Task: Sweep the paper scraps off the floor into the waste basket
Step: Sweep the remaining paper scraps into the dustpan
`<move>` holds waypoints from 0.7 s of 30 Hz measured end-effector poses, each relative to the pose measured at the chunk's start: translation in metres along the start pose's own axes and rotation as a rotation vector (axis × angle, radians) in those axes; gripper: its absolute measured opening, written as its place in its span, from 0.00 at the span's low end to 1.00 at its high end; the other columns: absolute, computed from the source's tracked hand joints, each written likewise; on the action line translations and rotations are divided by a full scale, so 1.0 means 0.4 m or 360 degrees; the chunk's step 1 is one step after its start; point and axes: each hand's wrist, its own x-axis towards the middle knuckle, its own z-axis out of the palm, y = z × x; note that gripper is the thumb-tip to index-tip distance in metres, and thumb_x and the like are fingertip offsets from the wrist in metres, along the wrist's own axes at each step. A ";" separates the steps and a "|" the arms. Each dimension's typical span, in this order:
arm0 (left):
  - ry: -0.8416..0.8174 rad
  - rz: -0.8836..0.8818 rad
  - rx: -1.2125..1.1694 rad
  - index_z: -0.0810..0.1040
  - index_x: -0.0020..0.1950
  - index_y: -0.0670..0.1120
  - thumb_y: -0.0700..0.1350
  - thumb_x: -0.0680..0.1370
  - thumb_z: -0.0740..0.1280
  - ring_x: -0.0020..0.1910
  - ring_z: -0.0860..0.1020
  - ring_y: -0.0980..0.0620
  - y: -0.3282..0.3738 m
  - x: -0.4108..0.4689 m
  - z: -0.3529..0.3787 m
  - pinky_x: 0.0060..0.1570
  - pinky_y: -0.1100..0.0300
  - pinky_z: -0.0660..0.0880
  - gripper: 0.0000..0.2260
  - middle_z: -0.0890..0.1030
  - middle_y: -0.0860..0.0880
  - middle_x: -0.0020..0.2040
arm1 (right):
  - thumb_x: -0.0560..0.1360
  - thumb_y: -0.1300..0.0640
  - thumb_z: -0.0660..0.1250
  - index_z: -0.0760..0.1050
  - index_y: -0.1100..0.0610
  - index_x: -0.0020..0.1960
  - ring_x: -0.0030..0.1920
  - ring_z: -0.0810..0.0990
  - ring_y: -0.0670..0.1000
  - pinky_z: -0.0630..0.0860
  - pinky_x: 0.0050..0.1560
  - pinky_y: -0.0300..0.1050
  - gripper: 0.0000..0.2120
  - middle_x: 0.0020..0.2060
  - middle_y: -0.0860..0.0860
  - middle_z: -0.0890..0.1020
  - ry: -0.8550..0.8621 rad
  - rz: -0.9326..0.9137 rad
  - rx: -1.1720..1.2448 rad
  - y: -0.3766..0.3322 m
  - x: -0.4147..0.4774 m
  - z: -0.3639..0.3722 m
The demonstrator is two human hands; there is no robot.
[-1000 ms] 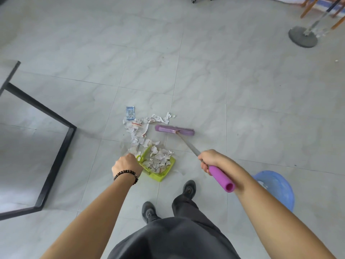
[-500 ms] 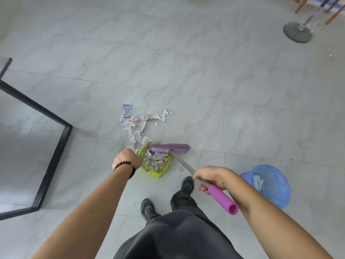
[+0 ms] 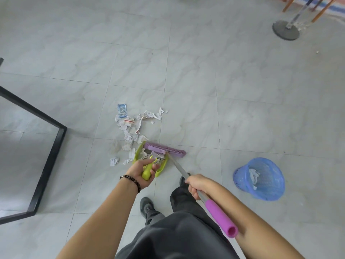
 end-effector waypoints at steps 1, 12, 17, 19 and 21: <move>-0.0009 -0.0006 0.0018 0.74 0.50 0.39 0.41 0.77 0.68 0.22 0.77 0.56 -0.017 0.001 0.007 0.19 0.68 0.72 0.06 0.79 0.44 0.45 | 0.82 0.57 0.56 0.65 0.56 0.35 0.14 0.63 0.42 0.60 0.17 0.32 0.16 0.17 0.46 0.66 -0.0048 0.0012 0.0021 0.006 -0.014 -0.008; -0.0139 -0.0102 0.0163 0.75 0.54 0.37 0.34 0.76 0.66 0.29 0.82 0.49 -0.199 -0.065 0.015 0.31 0.59 0.82 0.07 0.81 0.42 0.38 | 0.81 0.60 0.61 0.68 0.56 0.41 0.17 0.64 0.41 0.62 0.15 0.32 0.09 0.22 0.46 0.67 -0.0033 -0.0274 0.0902 0.254 -0.170 -0.059; -0.0289 -0.0045 0.0229 0.71 0.62 0.39 0.33 0.76 0.65 0.29 0.82 0.52 -0.270 -0.123 0.087 0.23 0.65 0.76 0.14 0.82 0.41 0.52 | 0.81 0.61 0.61 0.66 0.55 0.41 0.18 0.62 0.41 0.60 0.15 0.33 0.10 0.23 0.46 0.66 0.0026 -0.0523 0.1181 0.345 -0.229 -0.106; -0.0345 -0.0023 0.0311 0.71 0.62 0.40 0.33 0.75 0.65 0.27 0.79 0.54 -0.309 -0.143 0.127 0.20 0.66 0.73 0.15 0.82 0.42 0.53 | 0.81 0.61 0.60 0.65 0.54 0.40 0.17 0.62 0.41 0.60 0.15 0.33 0.12 0.23 0.46 0.66 0.0041 -0.0619 0.1293 0.387 -0.253 -0.141; -0.0389 0.0004 0.0436 0.72 0.56 0.40 0.32 0.71 0.67 0.25 0.76 0.55 -0.367 -0.167 0.177 0.19 0.67 0.71 0.14 0.83 0.44 0.50 | 0.81 0.62 0.60 0.64 0.53 0.38 0.17 0.61 0.41 0.59 0.14 0.34 0.13 0.23 0.46 0.65 0.0052 -0.0719 0.1393 0.444 -0.279 -0.182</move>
